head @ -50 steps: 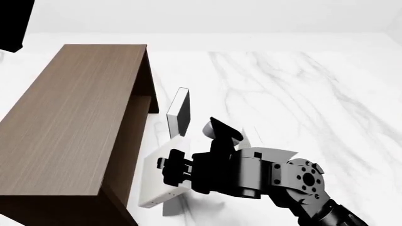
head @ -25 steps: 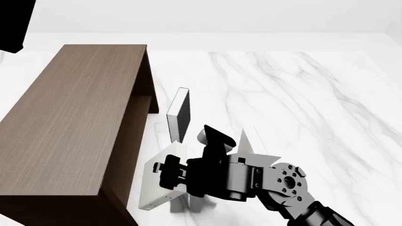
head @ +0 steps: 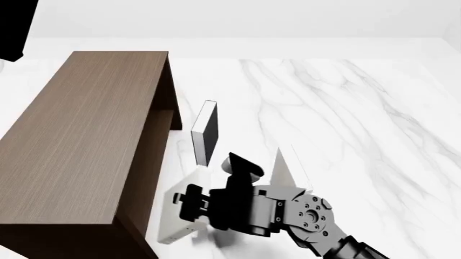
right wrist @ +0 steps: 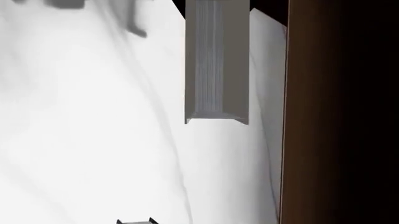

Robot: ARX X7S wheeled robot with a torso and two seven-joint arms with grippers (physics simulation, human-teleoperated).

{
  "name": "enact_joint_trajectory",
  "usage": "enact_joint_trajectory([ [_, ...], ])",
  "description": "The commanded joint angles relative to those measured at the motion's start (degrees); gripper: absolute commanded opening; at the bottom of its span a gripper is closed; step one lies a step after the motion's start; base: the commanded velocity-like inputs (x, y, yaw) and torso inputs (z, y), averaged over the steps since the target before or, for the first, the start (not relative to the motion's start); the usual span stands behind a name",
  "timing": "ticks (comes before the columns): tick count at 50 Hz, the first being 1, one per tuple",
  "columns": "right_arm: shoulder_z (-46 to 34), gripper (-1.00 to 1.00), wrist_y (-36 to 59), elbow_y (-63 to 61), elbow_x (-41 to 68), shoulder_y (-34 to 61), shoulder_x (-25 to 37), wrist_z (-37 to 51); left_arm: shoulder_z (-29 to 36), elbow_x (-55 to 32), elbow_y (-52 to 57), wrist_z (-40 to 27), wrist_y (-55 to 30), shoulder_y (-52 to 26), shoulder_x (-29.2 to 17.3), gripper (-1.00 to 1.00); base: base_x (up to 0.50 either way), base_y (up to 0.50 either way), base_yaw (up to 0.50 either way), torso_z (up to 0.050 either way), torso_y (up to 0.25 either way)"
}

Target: Pick up the book on the right and place it under the cabinet shelf.

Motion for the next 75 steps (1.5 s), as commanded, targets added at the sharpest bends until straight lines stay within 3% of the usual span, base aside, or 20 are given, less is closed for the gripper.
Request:
enact_joint_trajectory([
  [1, -1.0, -1.0, -1.6, 4.3, -2.5, -0.4, -2.1, -6.5, 0.3, 0.0, -0.2, 0.1, -0.1, -0.2, -0.2, 1.0, 0.0, 0.0, 0.0, 0.0, 0.0],
  [18, -3.8, -1.0, -4.5, 14.9, -7.2, 0.7, -5.6, -14.0, 1.0, 0.9, -0.7, 0.6, -0.3, 0.0, 0.0, 1.0, 0.0, 0.0, 0.0, 0.0, 0.0],
  [32, -6.2, -1.0, -6.1, 17.8, -9.9, 0.7, -5.7, -13.1, 0.9, 1.2, -0.6, 1.0, -0.1, 0.5, -0.1, 1.0, 0.0, 0.0, 0.0, 0.0, -0.001],
  [33, -6.5, 1.0, -6.1, 17.8, -10.1, 0.7, -5.7, -12.8, 0.9, 1.2, -0.6, 1.0, -0.1, 0.5, -0.1, 1.0, 0.01, 0.0, 0.0, 0.0, 0.0],
  [54, -8.7, 1.0, -6.0, 14.4, -11.9, 2.5, -3.6, -8.2, 1.5, 1.2, -0.6, 1.0, 0.1, -0.2, 0.0, 1.0, 0.0, 0.0, 0.0, 0.0, 0.0],
  [75, -9.8, 1.0, -5.9, -3.8, -14.8, 1.8, 4.6, -1.2, 1.9, 1.6, -0.7, 1.6, 0.1, -0.8, 0.4, 1.0, 0.0, 0.0, 0.0, 0.0, 0.0],
])
